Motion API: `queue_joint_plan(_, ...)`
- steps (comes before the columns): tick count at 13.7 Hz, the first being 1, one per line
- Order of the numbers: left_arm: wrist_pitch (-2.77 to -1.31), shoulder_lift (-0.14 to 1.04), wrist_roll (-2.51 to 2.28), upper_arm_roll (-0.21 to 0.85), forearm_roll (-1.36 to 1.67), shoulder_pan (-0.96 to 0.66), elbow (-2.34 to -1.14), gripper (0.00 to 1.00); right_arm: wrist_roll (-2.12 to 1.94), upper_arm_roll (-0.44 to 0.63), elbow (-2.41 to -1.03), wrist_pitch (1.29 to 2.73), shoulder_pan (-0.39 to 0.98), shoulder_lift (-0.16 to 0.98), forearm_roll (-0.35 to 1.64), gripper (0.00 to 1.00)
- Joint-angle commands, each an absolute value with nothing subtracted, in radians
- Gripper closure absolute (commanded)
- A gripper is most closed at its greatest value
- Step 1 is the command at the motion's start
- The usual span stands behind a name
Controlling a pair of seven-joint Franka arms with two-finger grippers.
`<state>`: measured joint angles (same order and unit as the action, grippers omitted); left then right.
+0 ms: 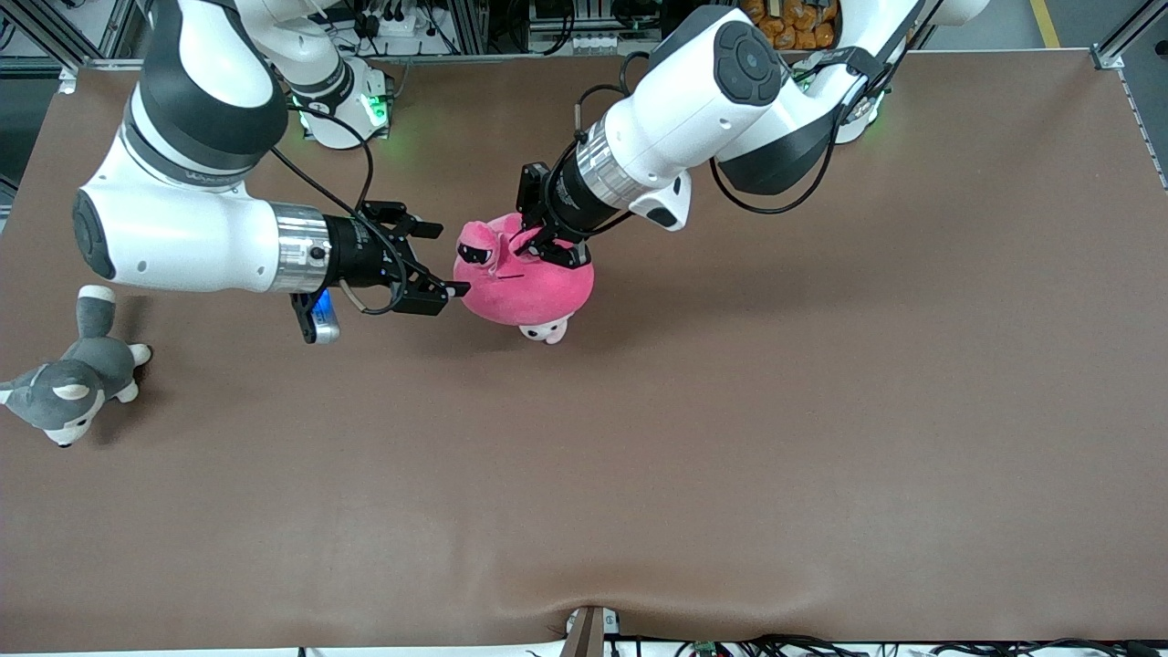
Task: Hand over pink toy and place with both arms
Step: 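Grasp the pink plush with the right gripper and open the left gripper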
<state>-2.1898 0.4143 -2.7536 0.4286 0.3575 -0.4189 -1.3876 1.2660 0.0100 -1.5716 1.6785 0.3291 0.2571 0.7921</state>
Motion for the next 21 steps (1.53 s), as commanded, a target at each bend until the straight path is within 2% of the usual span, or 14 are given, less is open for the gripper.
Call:
queue_joint_plan(1, -2.198, 0.423, -2.898, 0.420, 0.353, -0.440, -1.356, 1.00, 1.295, 0.018, -1.603, 1.694, 0.365, 0.241, 0.824, 0.00)
queue_joint_plan(9, -2.198, 0.423, -2.896, 0.420, 0.354, -0.439, -1.356, 1.00, 1.298, 0.018, -1.623, 1.683, 0.367, 0.233, 0.838, 0.00)
queue_joint_plan(10, -2.198, 0.423, -2.896, 0.420, 0.354, -0.439, -1.356, 1.00, 1.298, 0.018, -1.623, 1.683, 0.370, 0.232, 0.838, 0.24)
queue_joint_plan(12, -2.198, 0.422, -2.896, 0.420, 0.354, -0.437, -1.356, 1.00, 1.298, 0.018, -1.623, 1.686, 0.373, 0.232, 0.838, 0.83)
queue_joint_plan(13, -2.198, 0.422, -2.896, 0.420, 0.354, -0.437, -1.356, 1.00, 1.301, 0.018, -1.623, 1.686, 0.371, 0.232, 0.839, 1.00)
queue_joint_plan(18, -2.197, 0.413, -2.892, 0.419, 0.351, -0.434, -1.356, 1.00, 1.301, 0.018, -1.621, 1.692, 0.368, 0.233, 0.877, 1.00)
queue_joint_plan(19, -2.194, 0.410, -2.887, 0.419, 0.350, -0.428, -1.356, 0.94, 1.302, 0.018, -1.621, 1.692, 0.367, 0.233, 0.877, 1.00)
queue_joint_plan(20, -2.194, 0.407, -2.884, 0.419, 0.347, -0.428, -1.356, 0.92, 1.302, 0.018, -1.621, 1.690, 0.364, 0.233, 0.877, 1.00)
queue_joint_plan(21, -2.194, 0.407, -2.882, 0.417, 0.345, -0.426, -1.355, 0.85, 1.302, 0.018, -1.621, 1.690, 0.362, 0.233, 0.877, 1.00)
